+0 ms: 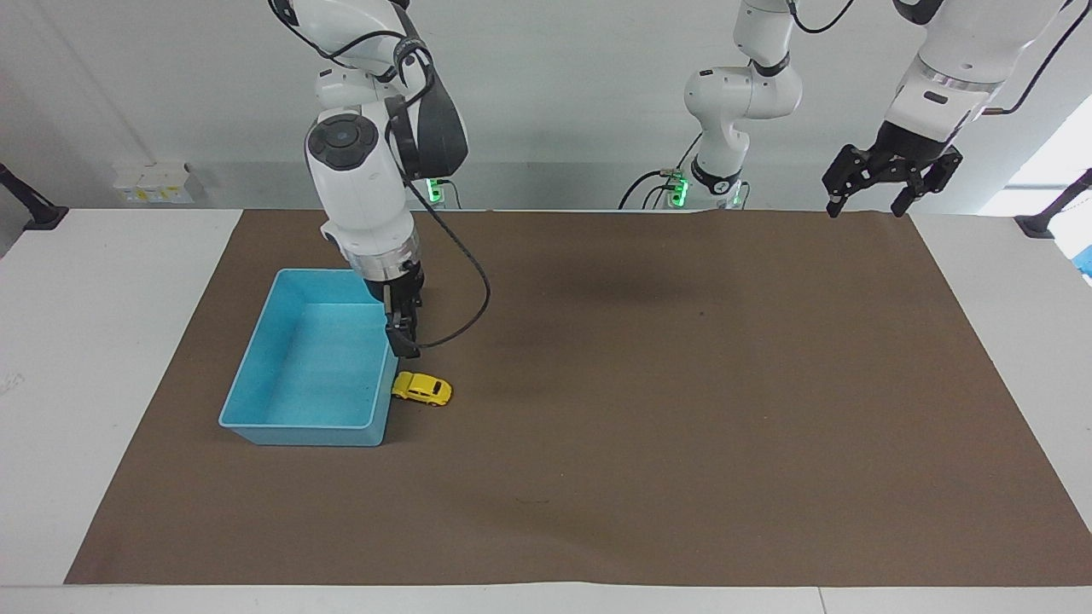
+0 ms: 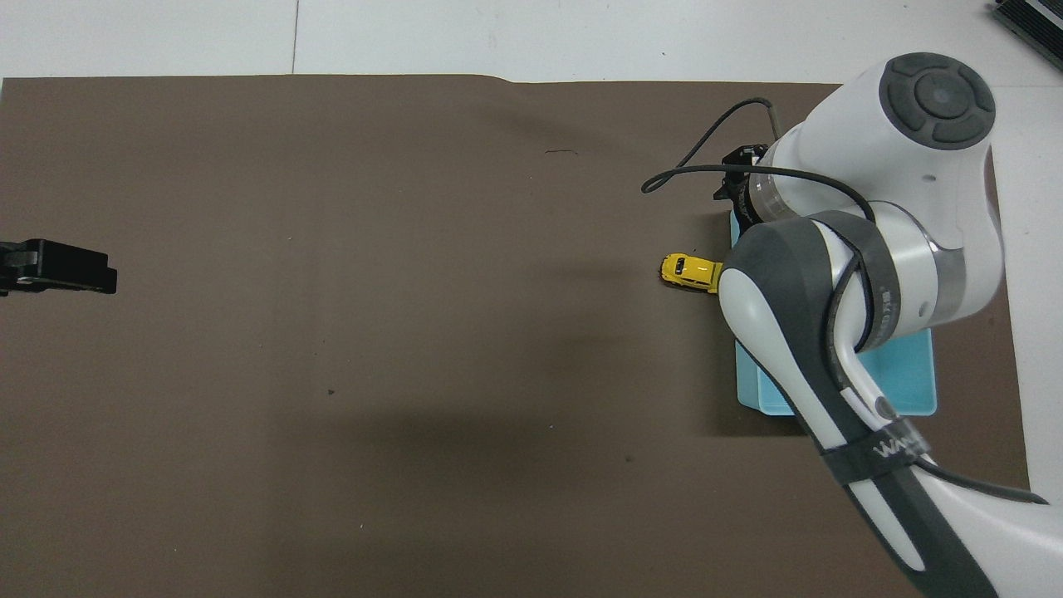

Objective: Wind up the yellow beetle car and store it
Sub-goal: 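Lower the right gripper and grasp the yellow car beside the bin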

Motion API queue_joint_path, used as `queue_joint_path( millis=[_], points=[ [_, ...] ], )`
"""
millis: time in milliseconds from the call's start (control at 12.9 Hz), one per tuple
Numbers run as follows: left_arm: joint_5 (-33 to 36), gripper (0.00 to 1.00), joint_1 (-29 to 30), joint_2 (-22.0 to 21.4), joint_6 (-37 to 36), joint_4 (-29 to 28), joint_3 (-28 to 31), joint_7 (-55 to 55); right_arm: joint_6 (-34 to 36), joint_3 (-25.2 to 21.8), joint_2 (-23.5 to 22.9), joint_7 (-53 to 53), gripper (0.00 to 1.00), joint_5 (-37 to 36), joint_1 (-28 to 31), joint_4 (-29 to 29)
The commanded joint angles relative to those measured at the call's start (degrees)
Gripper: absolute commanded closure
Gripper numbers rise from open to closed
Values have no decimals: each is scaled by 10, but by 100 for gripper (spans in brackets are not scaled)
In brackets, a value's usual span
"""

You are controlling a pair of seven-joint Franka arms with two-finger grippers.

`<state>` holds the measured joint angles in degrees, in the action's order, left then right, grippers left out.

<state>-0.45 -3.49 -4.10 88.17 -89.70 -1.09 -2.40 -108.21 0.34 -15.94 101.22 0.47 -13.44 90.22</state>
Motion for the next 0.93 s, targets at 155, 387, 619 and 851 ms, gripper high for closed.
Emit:
queue_joint_path(
  millis=[155,387,619,851],
  points=[
    [-10,0,-2,-13,2,-14,6,6,-81,4,-9,40,0,-1,13,52],
    [-9,0,-1,-13,3,-14,7,6,-131,4,-20,42,0,-1,18,91],
    [-10,0,-5,-13,0,-14,7,6,-187,4,-24,44,0,-1,19,136],
    [-10,0,-9,-13,-1,-14,8,6,-261,4,-34,50,0,0,21,182]
  ],
)
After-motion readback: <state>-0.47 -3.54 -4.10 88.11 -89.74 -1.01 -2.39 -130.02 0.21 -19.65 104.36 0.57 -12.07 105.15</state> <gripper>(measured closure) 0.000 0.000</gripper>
